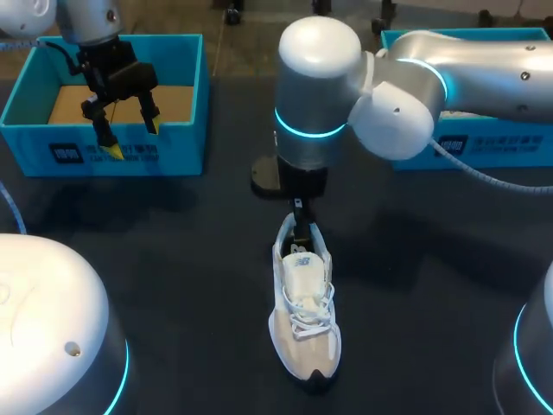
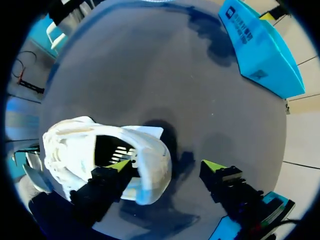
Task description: Take the shoe out of the shoebox, open the shoe tongue, remove and reinsert the insole, then place the shoe into the shoebox
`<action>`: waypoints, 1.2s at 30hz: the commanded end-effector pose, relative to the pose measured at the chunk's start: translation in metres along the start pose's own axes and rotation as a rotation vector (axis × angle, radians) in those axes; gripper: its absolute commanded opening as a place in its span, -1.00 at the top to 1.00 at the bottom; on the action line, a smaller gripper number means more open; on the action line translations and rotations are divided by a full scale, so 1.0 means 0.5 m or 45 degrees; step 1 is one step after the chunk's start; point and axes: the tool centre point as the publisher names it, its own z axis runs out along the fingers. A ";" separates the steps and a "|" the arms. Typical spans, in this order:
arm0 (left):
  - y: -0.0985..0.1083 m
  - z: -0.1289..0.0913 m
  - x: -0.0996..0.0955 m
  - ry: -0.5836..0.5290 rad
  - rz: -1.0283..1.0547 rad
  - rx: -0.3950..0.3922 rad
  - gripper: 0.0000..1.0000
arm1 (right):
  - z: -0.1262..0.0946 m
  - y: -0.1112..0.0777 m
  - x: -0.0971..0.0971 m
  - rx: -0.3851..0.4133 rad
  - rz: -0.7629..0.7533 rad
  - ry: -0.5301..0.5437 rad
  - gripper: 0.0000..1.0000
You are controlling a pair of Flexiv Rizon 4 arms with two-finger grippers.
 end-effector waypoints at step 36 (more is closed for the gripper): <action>0.001 -0.001 0.000 0.003 0.001 -0.002 -1.00 | -0.291 -0.137 -0.091 0.128 0.121 -0.136 1.00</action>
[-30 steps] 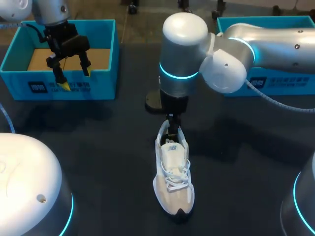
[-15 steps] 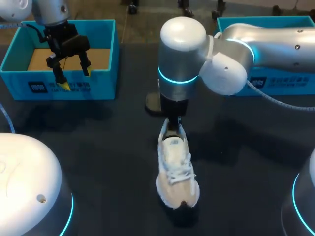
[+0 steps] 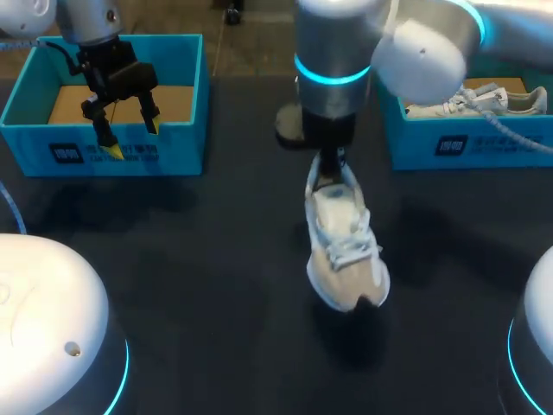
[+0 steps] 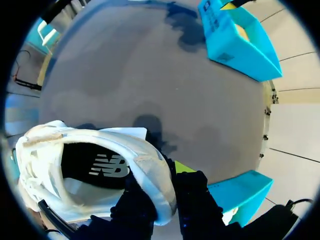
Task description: Take the shoe out of the shoebox, open the shoe tongue, remove and reinsert the insole, then place the shoe into the shoebox
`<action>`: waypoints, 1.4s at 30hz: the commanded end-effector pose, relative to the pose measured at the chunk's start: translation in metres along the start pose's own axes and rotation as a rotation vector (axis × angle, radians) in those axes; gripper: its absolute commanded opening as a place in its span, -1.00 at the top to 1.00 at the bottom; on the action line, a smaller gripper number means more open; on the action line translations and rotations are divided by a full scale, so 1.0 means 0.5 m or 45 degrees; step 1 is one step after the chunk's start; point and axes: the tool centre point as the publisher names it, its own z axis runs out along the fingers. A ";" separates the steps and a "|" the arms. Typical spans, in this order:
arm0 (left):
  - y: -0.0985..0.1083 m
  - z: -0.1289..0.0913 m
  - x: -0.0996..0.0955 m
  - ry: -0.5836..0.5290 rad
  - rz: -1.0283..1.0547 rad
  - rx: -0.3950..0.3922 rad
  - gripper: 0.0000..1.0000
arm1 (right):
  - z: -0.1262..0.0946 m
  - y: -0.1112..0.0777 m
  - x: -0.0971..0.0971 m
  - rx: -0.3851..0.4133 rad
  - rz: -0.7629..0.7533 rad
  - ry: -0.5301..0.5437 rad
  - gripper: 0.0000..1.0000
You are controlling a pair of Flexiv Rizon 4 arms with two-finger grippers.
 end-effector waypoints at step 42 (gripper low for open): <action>0.001 -0.001 0.000 0.003 0.001 -0.002 -1.00 | -0.204 -0.409 -0.346 0.093 -0.011 -0.088 1.00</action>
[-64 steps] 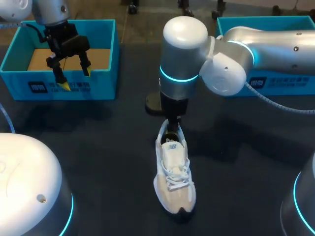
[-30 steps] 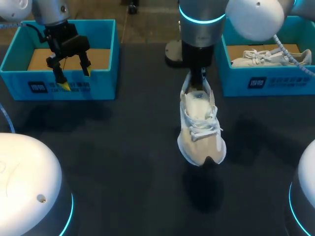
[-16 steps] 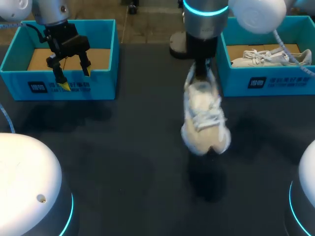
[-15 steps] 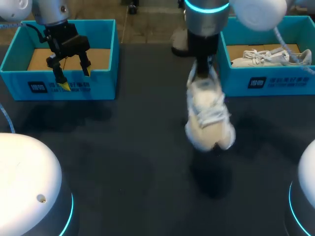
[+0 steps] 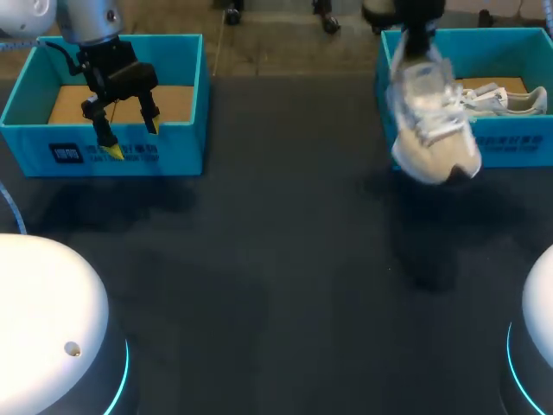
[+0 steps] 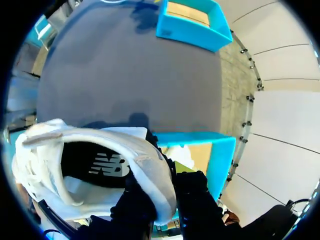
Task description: Take the shoe out of the shoebox, open the shoe tongue, remove and reinsert the insole, then place the shoe into the shoebox
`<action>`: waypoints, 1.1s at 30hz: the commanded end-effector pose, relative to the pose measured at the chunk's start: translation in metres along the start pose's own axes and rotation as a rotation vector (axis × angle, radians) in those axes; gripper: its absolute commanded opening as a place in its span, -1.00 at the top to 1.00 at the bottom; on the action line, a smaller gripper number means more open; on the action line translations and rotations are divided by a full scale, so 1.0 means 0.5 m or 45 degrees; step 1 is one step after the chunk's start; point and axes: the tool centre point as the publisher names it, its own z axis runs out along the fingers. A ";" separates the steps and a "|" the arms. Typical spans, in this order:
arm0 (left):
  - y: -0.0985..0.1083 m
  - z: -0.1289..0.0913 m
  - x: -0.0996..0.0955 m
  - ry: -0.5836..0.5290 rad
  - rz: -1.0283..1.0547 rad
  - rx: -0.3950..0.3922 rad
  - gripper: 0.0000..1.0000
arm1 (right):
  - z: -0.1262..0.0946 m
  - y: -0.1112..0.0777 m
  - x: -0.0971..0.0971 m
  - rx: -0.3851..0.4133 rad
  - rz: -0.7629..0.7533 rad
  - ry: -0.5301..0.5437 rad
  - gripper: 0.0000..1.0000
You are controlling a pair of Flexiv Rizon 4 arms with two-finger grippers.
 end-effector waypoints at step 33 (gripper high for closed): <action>0.001 -0.001 0.000 0.003 0.001 -0.002 -1.00 | 0.072 -0.333 -0.248 -0.157 -0.090 -0.105 1.00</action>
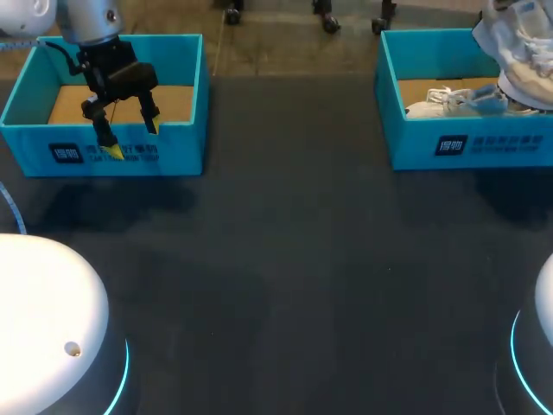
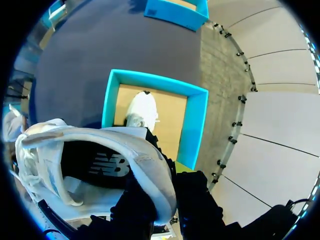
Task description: Take the shoe out of the shoebox, open the shoe tongue, remove and reinsert the insole, then place the shoe into the shoebox
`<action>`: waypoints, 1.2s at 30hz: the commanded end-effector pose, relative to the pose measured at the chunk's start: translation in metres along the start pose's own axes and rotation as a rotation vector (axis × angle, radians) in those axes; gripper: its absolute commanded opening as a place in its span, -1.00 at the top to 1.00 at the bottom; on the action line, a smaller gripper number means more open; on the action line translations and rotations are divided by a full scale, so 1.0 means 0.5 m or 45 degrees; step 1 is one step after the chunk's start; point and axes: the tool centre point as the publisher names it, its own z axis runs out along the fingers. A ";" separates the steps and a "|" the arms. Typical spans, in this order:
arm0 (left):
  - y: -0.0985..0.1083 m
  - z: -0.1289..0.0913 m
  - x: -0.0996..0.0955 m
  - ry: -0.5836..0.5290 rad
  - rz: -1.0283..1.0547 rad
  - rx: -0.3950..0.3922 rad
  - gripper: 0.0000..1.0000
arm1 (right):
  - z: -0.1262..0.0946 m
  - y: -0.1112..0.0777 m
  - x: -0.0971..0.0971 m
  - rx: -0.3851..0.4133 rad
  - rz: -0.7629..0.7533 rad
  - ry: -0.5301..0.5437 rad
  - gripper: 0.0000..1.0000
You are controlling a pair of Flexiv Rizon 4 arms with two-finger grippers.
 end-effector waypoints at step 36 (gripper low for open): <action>0.001 -0.001 0.000 0.003 0.001 -0.002 -1.00 | 0.083 -0.140 -0.089 0.253 1.196 0.033 1.00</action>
